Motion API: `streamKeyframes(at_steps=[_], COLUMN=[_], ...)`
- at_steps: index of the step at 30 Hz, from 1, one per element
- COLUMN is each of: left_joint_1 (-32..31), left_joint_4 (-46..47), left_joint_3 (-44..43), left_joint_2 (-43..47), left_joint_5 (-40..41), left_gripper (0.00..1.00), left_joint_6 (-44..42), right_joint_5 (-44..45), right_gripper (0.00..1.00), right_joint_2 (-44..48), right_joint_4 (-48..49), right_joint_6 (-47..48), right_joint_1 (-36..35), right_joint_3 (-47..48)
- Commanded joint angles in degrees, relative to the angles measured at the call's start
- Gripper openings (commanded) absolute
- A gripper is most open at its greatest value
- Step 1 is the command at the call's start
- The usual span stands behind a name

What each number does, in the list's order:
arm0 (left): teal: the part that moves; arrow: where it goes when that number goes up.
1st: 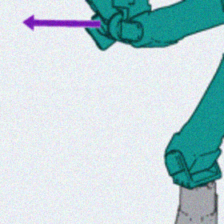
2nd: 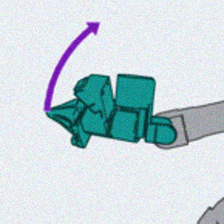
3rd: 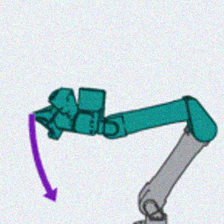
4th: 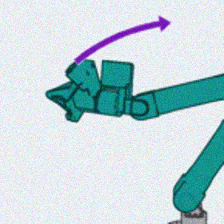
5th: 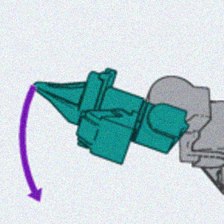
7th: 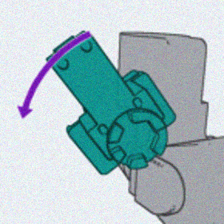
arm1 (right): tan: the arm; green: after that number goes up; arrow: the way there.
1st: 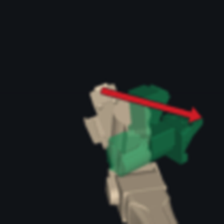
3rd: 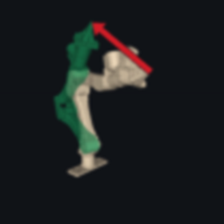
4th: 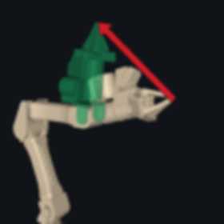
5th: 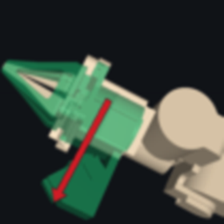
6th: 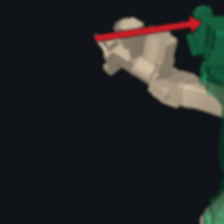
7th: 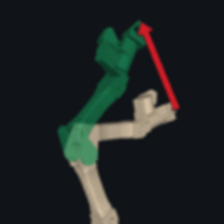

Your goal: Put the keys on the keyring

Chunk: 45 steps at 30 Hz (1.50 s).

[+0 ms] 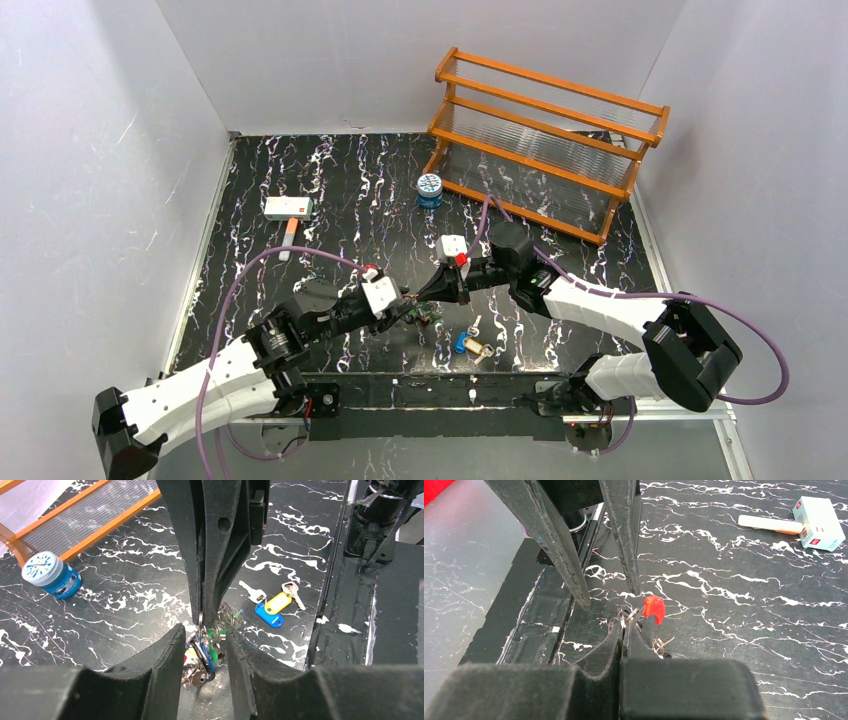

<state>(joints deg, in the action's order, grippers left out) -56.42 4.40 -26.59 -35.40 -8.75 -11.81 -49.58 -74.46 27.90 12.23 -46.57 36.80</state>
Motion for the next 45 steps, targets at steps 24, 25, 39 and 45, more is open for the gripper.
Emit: streamKeyframes(at_steps=[24,25,39,45], left_joint_1=[-0.2,-0.2,-0.2,-0.2], left_joint_4=[7.8,7.9,16.6,20.4], left_joint_3=[3.3,3.6,11.2,13.8], left_joint_2=[-2.8,-2.2,9.0,12.7], left_joint_5=[7.5,7.6,1.6,0.2], left_gripper=[0.00,0.00,0.00,0.00], left_joint_6=[1.5,1.9,5.9,6.1], right_joint_5=[-1.9,-1.9,-8.9,-10.9], right_gripper=[0.06,0.11,0.48,0.41], right_joint_2=[1.4,1.8,3.6,0.1], right_joint_4=[-0.3,0.4,22.0,30.6], right_joint_6=[0.5,0.1,-13.6,-19.9], right_joint_1=[0.2,0.3,5.4,5.4], right_joint_3=[2.1,1.7,-6.4,-6.8])
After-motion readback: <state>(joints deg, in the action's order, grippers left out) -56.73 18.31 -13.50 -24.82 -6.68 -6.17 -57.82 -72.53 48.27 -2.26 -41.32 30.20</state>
